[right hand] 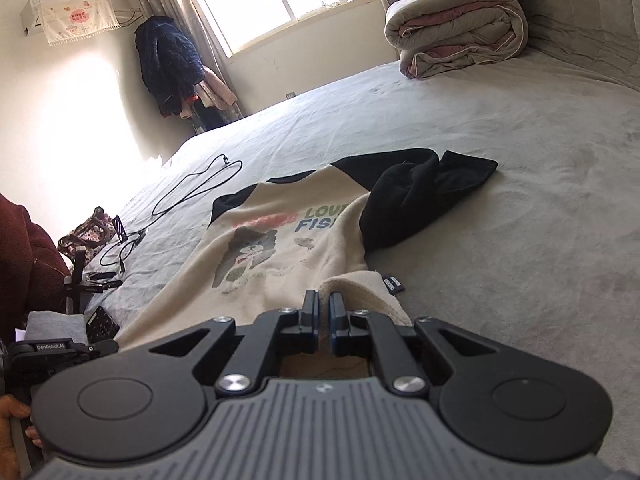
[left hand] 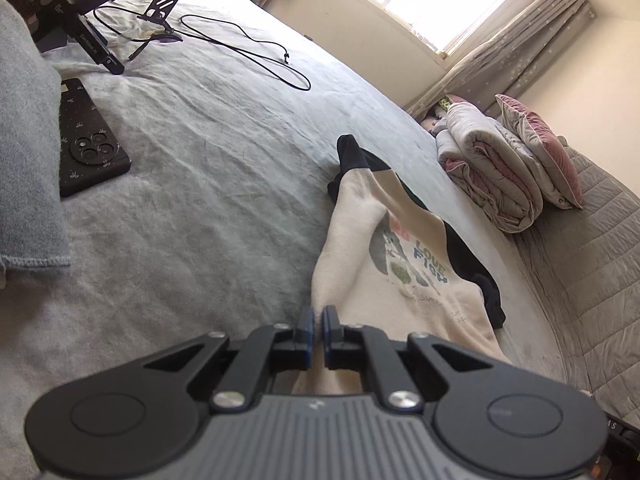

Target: Fold clothes

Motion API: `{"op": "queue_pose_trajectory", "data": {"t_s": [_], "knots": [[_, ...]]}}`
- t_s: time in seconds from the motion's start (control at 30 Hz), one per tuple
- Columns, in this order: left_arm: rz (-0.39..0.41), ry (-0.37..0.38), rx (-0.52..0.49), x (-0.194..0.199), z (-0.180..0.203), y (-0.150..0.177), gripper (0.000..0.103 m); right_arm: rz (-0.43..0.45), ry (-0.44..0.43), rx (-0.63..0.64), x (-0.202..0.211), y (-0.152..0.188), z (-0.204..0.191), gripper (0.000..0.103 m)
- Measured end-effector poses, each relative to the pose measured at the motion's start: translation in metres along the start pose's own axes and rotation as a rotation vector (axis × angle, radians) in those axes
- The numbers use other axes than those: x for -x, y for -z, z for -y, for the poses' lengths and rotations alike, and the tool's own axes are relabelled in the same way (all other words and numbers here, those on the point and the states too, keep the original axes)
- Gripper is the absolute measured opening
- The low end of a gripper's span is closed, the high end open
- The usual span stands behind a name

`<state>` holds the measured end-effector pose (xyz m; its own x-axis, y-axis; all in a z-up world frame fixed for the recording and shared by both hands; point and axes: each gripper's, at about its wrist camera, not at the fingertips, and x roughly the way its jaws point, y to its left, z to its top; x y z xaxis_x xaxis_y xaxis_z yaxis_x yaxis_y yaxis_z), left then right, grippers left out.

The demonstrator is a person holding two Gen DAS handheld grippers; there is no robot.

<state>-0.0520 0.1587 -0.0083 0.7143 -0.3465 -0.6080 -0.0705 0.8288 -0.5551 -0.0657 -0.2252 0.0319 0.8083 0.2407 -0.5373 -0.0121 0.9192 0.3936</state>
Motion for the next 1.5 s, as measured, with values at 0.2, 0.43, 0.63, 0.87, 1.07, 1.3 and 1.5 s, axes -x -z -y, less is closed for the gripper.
{"op": "queue_pose_trajectory", "data": {"t_s": [0.2, 0.43, 0.63, 0.87, 1.07, 1.3, 1.5], "knots": [[-0.051, -0.024, 0.014, -0.005, -0.013, 0.000, 0.005, -0.045, 0.053, 0.024, -0.004, 0.011, 0.020, 0.015], [-0.153, -0.014, -0.127, -0.009, -0.012, 0.005, 0.038, -0.069, 0.124, 0.081, -0.005, 0.019, 0.040, 0.044], [-0.165, -0.039, -0.333, -0.002, -0.012, 0.015, 0.048, -0.133, 0.139, 0.206, -0.010, 0.032, 0.040, 0.049], [-0.154, -0.084, -0.591, -0.003, -0.005, 0.041, 0.050, -0.197, 0.184, 0.275, -0.026, 0.045, 0.045, 0.049], [-0.066, -0.100, -0.676, -0.013, 0.010, 0.057, 0.048, -0.162, 0.205, 0.293, -0.036, 0.050, 0.039, 0.049], [-0.027, -0.089, -0.634, -0.024, 0.019, 0.054, 0.007, -0.077, 0.230, 0.285, -0.049, 0.053, 0.033, 0.036], [0.067, -0.080, -0.594, 0.000, 0.028, 0.047, 0.005, -0.012, 0.240, 0.256, -0.037, 0.041, 0.026, 0.010]]}}
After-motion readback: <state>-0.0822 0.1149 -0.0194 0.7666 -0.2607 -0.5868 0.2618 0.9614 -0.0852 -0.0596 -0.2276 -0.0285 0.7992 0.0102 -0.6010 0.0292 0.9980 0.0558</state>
